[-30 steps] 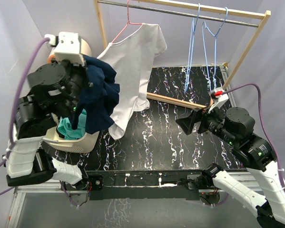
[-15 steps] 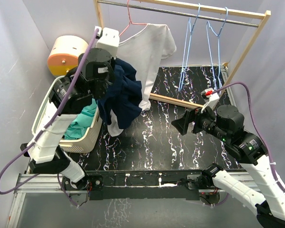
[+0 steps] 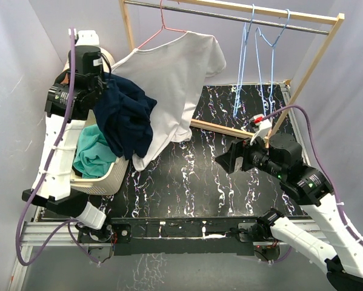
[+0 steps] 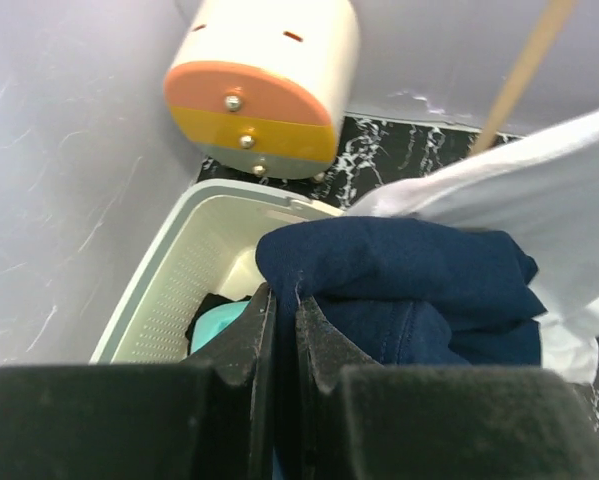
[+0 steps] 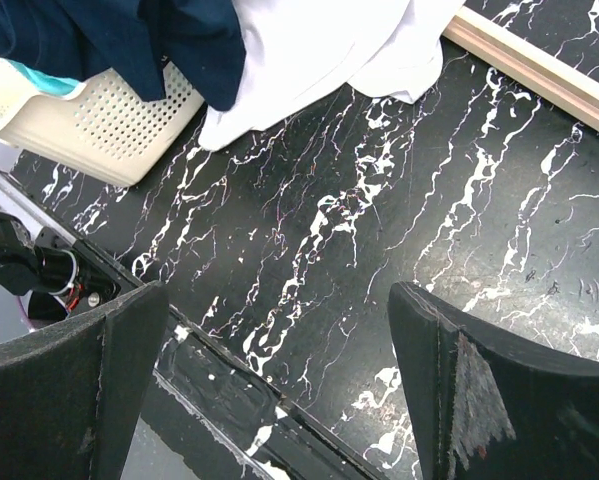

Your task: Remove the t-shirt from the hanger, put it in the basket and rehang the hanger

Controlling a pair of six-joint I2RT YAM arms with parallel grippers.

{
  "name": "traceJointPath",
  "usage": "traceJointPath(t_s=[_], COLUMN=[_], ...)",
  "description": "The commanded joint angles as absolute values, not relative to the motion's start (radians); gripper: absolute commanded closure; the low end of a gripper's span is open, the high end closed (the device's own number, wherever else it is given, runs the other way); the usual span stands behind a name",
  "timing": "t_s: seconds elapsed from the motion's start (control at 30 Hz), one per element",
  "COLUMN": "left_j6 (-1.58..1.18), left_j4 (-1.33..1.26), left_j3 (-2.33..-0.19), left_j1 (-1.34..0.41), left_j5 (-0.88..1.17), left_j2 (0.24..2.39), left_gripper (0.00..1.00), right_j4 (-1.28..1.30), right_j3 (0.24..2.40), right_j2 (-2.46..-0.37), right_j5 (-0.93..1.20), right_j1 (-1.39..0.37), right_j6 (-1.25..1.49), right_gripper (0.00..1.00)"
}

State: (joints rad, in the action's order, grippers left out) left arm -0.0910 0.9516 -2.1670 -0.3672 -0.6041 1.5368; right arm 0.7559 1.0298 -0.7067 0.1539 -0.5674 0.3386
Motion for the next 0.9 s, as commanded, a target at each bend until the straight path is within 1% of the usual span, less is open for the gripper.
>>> traceJointPath(t_s=[0.0,0.13,0.23,0.37,0.57,0.87], left_j6=[-0.114,-0.137,-0.149,-0.126,-0.081,0.021], left_j4=[0.876,0.877,0.846,0.779,0.755,0.657], left_j3=[-2.175,-2.296,-2.337,-2.34,-2.344,-2.303], left_j1=[-0.3,-0.266,-0.236,-0.187,-0.181,-0.182], left_j5=[-0.673,-0.66,-0.68,-0.727,-0.808,-0.909], left_j2=[1.47,1.55,1.565,1.54,1.521,1.403], left_gripper=[1.0,1.0,1.0,1.0,1.0,1.0], right_j4=[0.664,0.647,0.642,0.641,0.596,0.532], right_j3=[1.027,1.028,1.037,1.069,1.112,1.18], right_j2=[-0.728,-0.752,-0.776,-0.833,-0.928,-1.079], right_j5=[0.181,0.196,0.198,0.205,0.235,0.318], right_j1=[-0.566,-0.565,-0.566,-0.566,-0.566,-0.566], right_j6=[0.312,0.299,0.281,0.252,0.238,0.239], right_gripper=[0.05,0.05,0.05,0.04,0.03,0.03])
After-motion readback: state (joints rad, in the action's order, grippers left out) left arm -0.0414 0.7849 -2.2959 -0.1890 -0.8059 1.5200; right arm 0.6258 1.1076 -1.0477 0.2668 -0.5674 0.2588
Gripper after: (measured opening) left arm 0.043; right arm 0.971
